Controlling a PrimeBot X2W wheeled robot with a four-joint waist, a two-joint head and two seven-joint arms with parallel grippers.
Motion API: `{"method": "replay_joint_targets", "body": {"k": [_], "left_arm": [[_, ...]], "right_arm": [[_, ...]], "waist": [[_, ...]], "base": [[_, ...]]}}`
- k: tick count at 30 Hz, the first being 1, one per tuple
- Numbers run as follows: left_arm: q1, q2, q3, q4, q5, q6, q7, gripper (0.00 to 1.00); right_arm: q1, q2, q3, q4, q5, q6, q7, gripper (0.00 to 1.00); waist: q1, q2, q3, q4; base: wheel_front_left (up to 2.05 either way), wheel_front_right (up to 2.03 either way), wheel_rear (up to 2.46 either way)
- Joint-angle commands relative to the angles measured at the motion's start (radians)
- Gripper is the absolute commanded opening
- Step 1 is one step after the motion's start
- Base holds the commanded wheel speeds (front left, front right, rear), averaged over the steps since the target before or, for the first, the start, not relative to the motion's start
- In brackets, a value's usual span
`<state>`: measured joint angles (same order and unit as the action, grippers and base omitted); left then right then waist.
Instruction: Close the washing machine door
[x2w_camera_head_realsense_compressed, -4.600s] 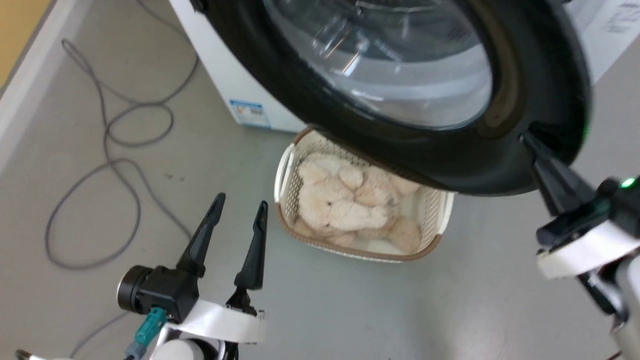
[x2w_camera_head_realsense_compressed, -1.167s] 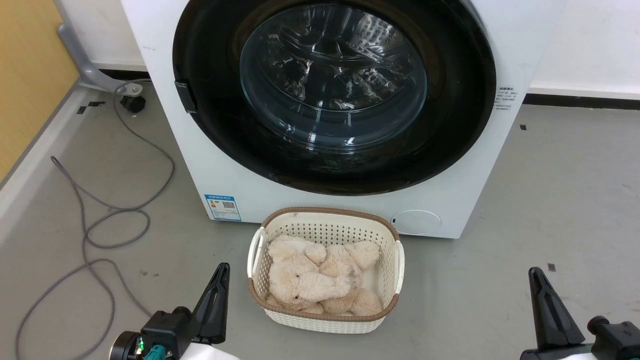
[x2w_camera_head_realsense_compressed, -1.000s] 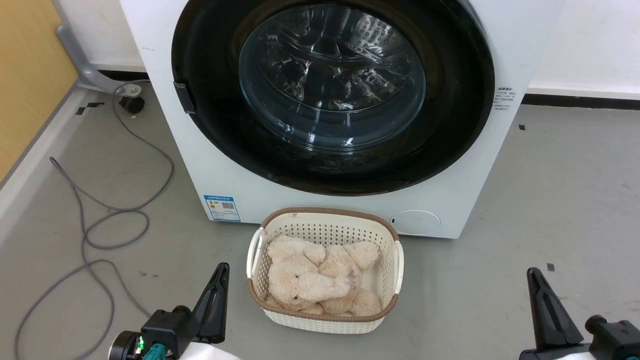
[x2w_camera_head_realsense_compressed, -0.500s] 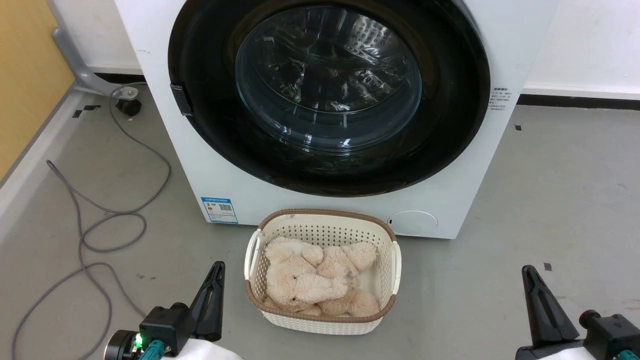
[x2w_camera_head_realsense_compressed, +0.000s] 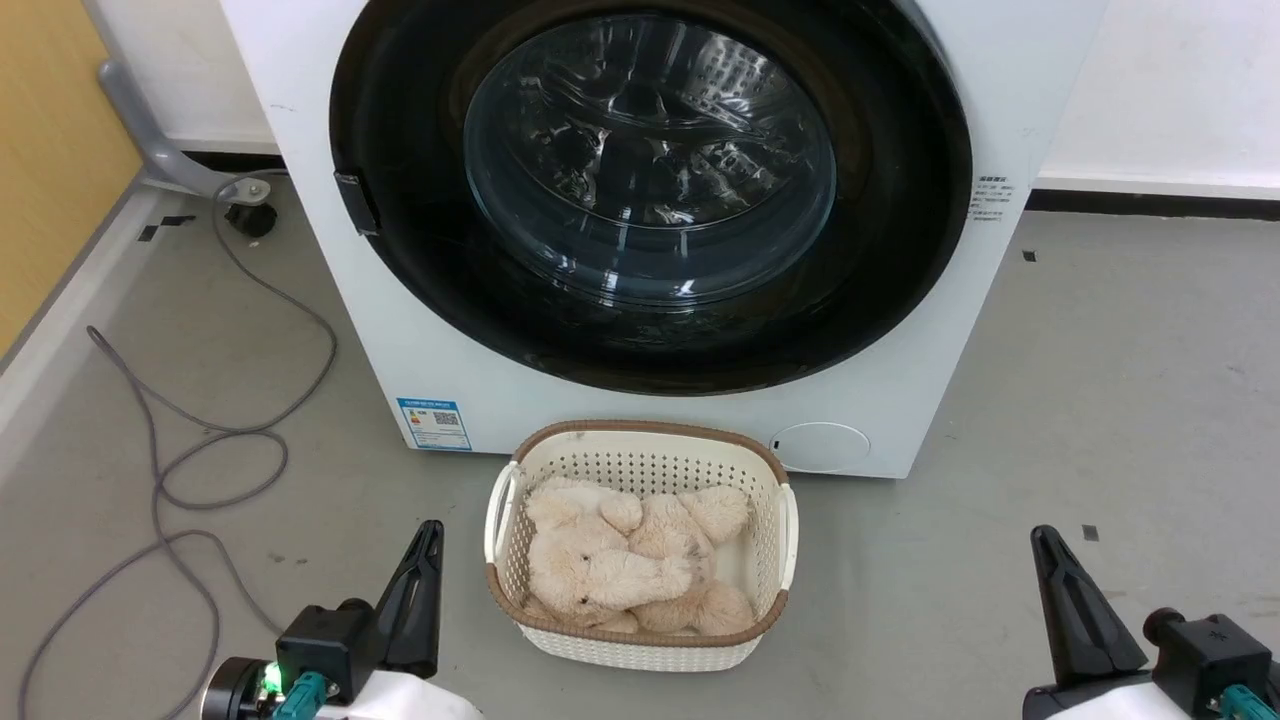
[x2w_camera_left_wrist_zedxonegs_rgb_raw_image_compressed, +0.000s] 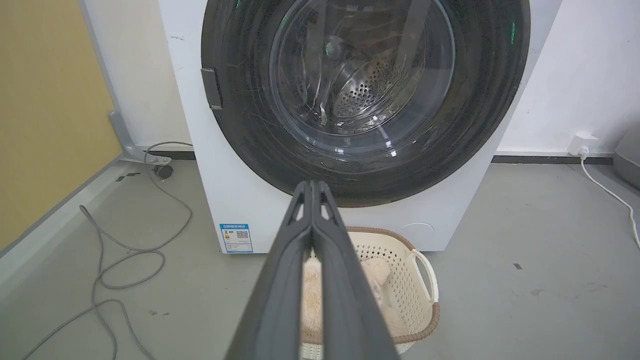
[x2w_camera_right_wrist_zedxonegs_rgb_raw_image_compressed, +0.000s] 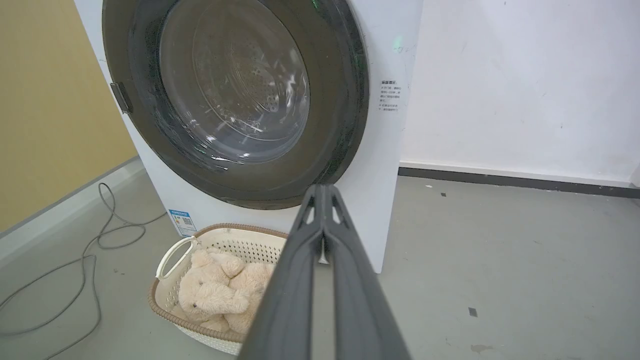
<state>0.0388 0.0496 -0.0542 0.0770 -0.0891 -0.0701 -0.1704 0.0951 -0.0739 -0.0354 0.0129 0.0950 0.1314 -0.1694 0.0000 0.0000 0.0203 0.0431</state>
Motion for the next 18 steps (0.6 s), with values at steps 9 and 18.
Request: {"method": "replay_joint_targets", "body": {"k": [9, 18], "left_arm": [[-0.015, 0.000, 0.008, -0.013, 0.018, 0.012, 0.022, 0.00], [-0.018, 0.000, 0.014, -0.022, 0.028, 0.020, 0.043, 0.00]], "right_arm": [[-0.023, 0.008, 0.005, -0.005, -0.015, 0.000, 0.021, 0.00], [-0.033, 0.010, 0.009, -0.006, -0.026, 0.000, 0.041, 0.00]], "waist": [[0.0000, 0.0000, -0.002, -0.005], [0.0000, 0.0000, -0.005, -0.010]], "base": [[0.00, 0.00, 0.00], [0.00, 0.00, 0.00]]}}
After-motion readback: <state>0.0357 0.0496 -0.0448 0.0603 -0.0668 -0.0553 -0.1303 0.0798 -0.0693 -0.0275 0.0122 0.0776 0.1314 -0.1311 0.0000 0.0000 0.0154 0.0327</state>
